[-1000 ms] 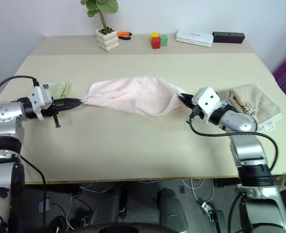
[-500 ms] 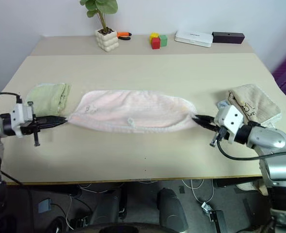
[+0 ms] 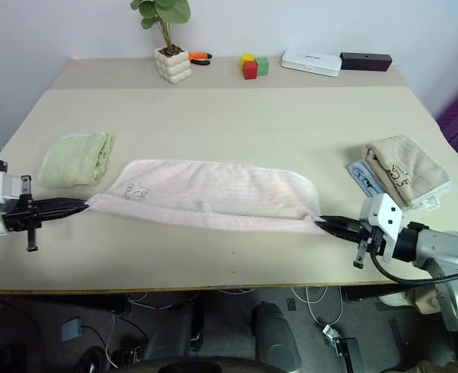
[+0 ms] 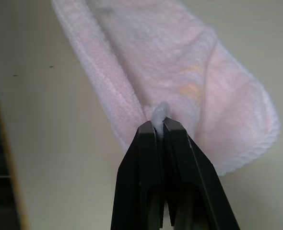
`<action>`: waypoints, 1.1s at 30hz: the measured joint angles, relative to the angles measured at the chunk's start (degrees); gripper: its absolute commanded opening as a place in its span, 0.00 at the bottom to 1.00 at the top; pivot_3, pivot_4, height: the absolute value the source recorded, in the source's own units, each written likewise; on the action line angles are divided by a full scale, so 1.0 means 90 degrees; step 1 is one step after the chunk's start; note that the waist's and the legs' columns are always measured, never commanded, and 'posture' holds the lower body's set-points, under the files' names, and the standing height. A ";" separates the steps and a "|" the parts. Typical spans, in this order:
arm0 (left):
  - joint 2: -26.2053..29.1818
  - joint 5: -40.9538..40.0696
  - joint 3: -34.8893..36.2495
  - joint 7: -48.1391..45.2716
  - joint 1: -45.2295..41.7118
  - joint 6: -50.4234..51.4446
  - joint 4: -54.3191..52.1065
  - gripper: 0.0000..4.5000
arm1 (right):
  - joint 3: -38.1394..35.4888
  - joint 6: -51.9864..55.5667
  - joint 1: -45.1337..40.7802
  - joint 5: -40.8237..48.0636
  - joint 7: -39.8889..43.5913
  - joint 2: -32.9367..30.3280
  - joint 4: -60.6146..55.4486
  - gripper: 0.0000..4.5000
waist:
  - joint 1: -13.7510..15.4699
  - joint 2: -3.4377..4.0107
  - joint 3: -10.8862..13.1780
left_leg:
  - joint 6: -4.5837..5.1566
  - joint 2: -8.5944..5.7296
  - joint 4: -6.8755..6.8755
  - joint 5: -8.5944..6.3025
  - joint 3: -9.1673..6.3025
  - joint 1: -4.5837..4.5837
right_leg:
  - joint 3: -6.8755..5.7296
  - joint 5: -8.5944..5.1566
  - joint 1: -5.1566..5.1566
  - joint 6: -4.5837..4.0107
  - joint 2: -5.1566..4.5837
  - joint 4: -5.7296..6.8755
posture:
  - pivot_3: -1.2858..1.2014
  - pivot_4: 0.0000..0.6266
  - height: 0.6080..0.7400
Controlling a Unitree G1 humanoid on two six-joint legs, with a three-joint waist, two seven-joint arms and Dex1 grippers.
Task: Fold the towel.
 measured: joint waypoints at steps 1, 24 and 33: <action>0.0009 -0.0025 0.0016 0.0000 0.0063 0.0075 -0.0055 0.00 | -0.0034 0.0061 0.0039 0.0052 0.0029 -0.0005 -0.0037 0.02 | -0.0006 -0.0001 -0.0001 | 0.0000 0.0000 -0.0001 0.0000 0.0000 0.0001 | 0.0000 0.0000 0.0000 0.0001 0.0000 0.0000 | 0.52 0.24 1.00; -0.1207 0.1582 -0.0448 0.1929 -0.2567 -0.1087 0.2288 0.00 | 0.0636 0.0117 -0.2271 -0.1197 -0.1967 0.0780 0.1613 0.02 | 0.0092 -0.0002 -0.0002 | 0.0010 -0.0003 0.0005 -0.0006 0.0001 0.0001 | 0.0001 0.0007 0.0002 0.0012 0.0005 0.0001 | 0.52 0.24 1.00; -0.1392 0.2185 -0.0622 0.2538 -0.2898 -0.1656 0.3149 0.00 | 0.0826 -0.0118 -0.2464 -0.1565 -0.2296 0.0921 0.2008 0.02 | 0.0092 -0.0002 -0.0002 | 0.0010 -0.0003 0.0005 -0.0006 0.0003 0.0001 | 0.0000 0.0008 0.0002 0.0013 0.0005 0.0001 | 0.52 0.24 1.00</action>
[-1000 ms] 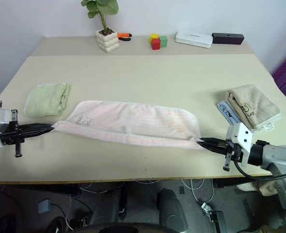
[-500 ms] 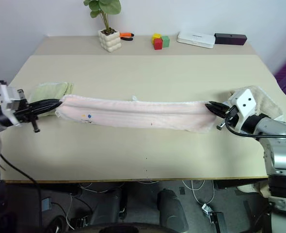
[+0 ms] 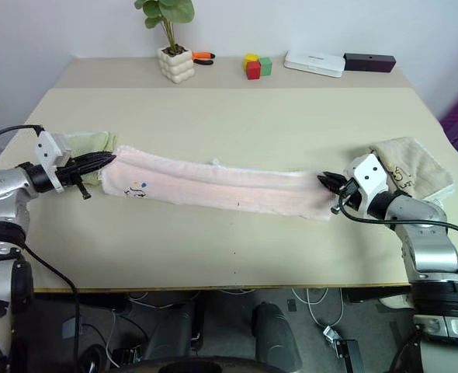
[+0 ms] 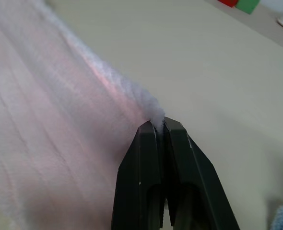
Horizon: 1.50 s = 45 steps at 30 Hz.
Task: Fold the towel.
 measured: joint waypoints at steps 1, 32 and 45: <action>-0.0036 0.0061 -0.0020 0.0050 0.0000 -0.0055 0.0042 0.00 | 0.0022 -0.0025 -0.0056 -0.0047 -0.0036 0.0018 0.0061 0.02 | 0.0001 0.0000 0.0000 | 0.0000 0.0000 0.0000 0.0000 0.0000 0.0000 | 0.0000 0.0000 0.0000 0.0000 0.0000 0.0000 | 0.52 0.24 1.00; -0.0373 0.0419 -0.0077 0.0410 -0.0316 0.0916 0.0403 1.00 | 0.0374 -0.0232 -0.0540 -0.0311 -0.0067 0.0339 0.0790 0.75 | -0.0001 0.0000 0.0000 | 0.0000 -0.0001 -0.0001 0.0000 -0.0001 -0.0001 | 0.0000 0.0000 0.0000 0.0001 0.0001 0.0001 | 0.52 0.24 1.00; -0.0442 -0.0824 0.0620 -0.0104 -0.0396 0.2454 -0.0897 0.82 | 0.0004 -0.0122 -0.0944 -0.0132 -0.0713 0.0474 0.0426 0.94 | -0.0008 0.0000 0.0000 | 0.0000 0.0000 0.0000 0.0000 -0.0004 -0.0001 | 0.0000 0.0001 0.0000 0.0001 0.0001 0.0004 | 0.52 0.24 1.00</action>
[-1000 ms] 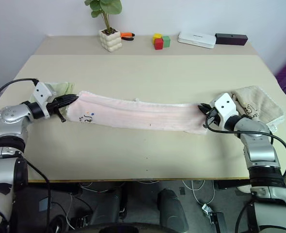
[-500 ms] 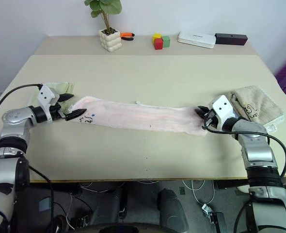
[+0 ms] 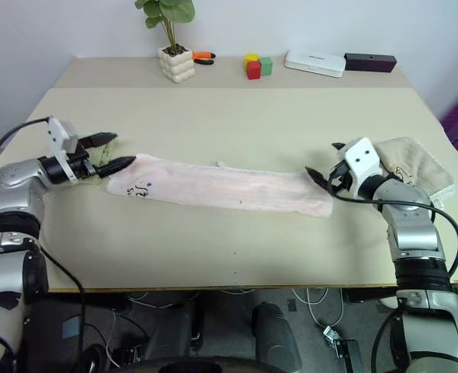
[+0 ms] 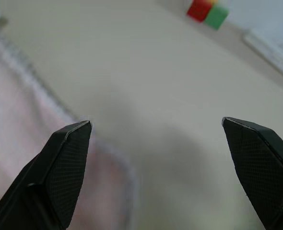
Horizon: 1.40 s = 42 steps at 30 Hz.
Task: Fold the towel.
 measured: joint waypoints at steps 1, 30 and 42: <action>-0.0057 -0.0175 0.0088 0.0054 -0.0019 0.0298 -0.0179 0.73 | -0.0066 0.0113 -0.0040 0.0136 -0.0036 0.0109 -0.0157 0.88 | -0.0005 0.0000 0.0000 | 0.0000 0.0000 0.0000 0.0000 -0.0001 0.0000 | 0.0000 0.0000 0.0000 0.0000 0.0000 0.0001 | 0.52 0.24 1.00; -0.3210 -0.0491 -0.0428 0.4648 0.1346 0.2749 -0.2971 0.00 | 0.1171 0.1368 0.0184 -0.0851 -0.3665 0.3533 -0.0524 0.01 | -0.0107 -0.0002 -0.0007 | -0.0001 -0.0004 -0.0005 0.0001 -0.0015 -0.0001 | -0.0002 0.0002 0.0002 0.0002 0.0001 -0.0002 | 0.52 0.24 1.00; -0.2633 -0.0469 -0.0233 0.4629 0.1195 0.2177 -0.2284 0.00 | 0.0657 0.1587 0.0283 -0.0991 -0.4309 0.3264 -0.0579 0.01 | -0.0101 -0.0008 -0.0016 | -0.0001 -0.0004 -0.0005 0.0001 -0.0015 0.0002 | -0.0003 0.0002 0.0007 0.0002 0.0000 -0.0004 | 0.52 0.24 1.00</action>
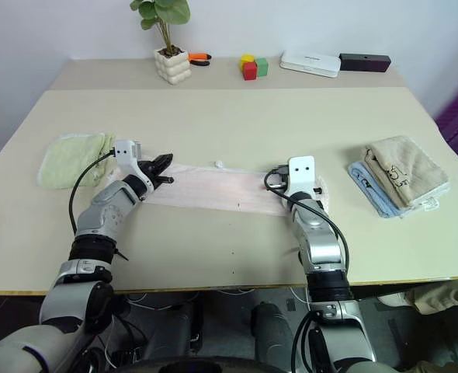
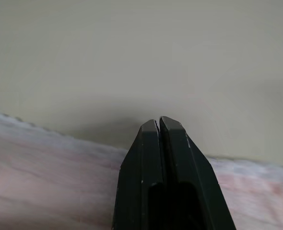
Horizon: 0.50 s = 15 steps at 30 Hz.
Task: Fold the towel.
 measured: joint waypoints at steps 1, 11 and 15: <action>0.0033 0.0003 0.0005 -0.0010 0.0000 -0.0018 0.0021 0.00 | -0.0045 0.0031 0.0014 -0.0004 -0.0029 -0.0031 -0.0018 0.01 | 0.0000 0.0000 0.0000 | 0.0000 0.0000 0.0000 0.0000 0.0000 0.0000 | 0.0000 0.0000 0.0000 0.0000 0.0000 0.0000 | 0.52 0.24 1.00; 0.0447 -0.0007 0.0145 -0.0156 0.0035 -0.0073 0.0151 0.00 | -0.0312 0.0054 0.0388 -0.0025 0.0171 -0.0655 -0.0249 0.01 | 0.0003 0.0000 0.0000 | 0.0000 0.0000 -0.0001 0.0000 0.0000 0.0000 | 0.0000 0.0000 0.0001 0.0000 0.0000 -0.0002 | 0.52 0.24 1.00; 0.0627 -0.0053 0.0283 -0.0223 0.0035 -0.0051 0.0198 0.00 | -0.0338 0.0034 0.0451 -0.0022 0.0508 -0.1037 -0.0264 0.01 | -0.0002 0.0000 0.0000 | 0.0000 0.0000 -0.0001 0.0000 0.0000 -0.0001 | 0.0000 0.0000 0.0000 0.0000 0.0000 -0.0003 | 0.52 0.24 1.00</action>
